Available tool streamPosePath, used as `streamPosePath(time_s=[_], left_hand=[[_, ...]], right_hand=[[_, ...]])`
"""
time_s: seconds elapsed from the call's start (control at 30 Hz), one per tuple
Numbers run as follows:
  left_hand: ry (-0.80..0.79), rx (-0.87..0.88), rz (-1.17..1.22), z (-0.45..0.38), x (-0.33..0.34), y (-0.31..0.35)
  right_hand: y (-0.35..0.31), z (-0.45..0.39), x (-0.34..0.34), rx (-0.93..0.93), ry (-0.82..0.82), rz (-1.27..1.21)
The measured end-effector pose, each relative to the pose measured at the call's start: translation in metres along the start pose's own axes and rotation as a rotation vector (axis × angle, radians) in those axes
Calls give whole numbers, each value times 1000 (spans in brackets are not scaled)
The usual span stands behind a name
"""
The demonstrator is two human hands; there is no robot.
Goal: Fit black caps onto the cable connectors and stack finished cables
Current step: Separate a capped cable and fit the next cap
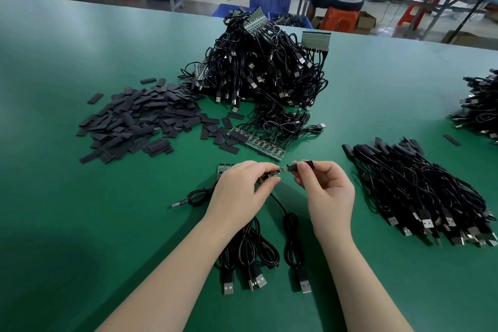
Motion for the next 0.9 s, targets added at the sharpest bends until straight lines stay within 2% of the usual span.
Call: streamPosePath(time_s=[0.27,0.5,0.9], left_hand=[[32,9,3,1,0,2],[63,-35,31,1,-1,1],[48,9,56,1,2,1]], right_hand=[[-2,2,1,-90,-26,76],[-4,2,0,-84,4,70],[-5,2,-1,-82,6,46]])
Point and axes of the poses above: each hand's wrist, its own z-axis away from the middle knuckle, its own x-axis out of the palm, y = z × x, the point moved 1 cm from there along -z, towards the middle knuckle, and after that the axes turned 8 degrees about z, right-handed, at the moved point
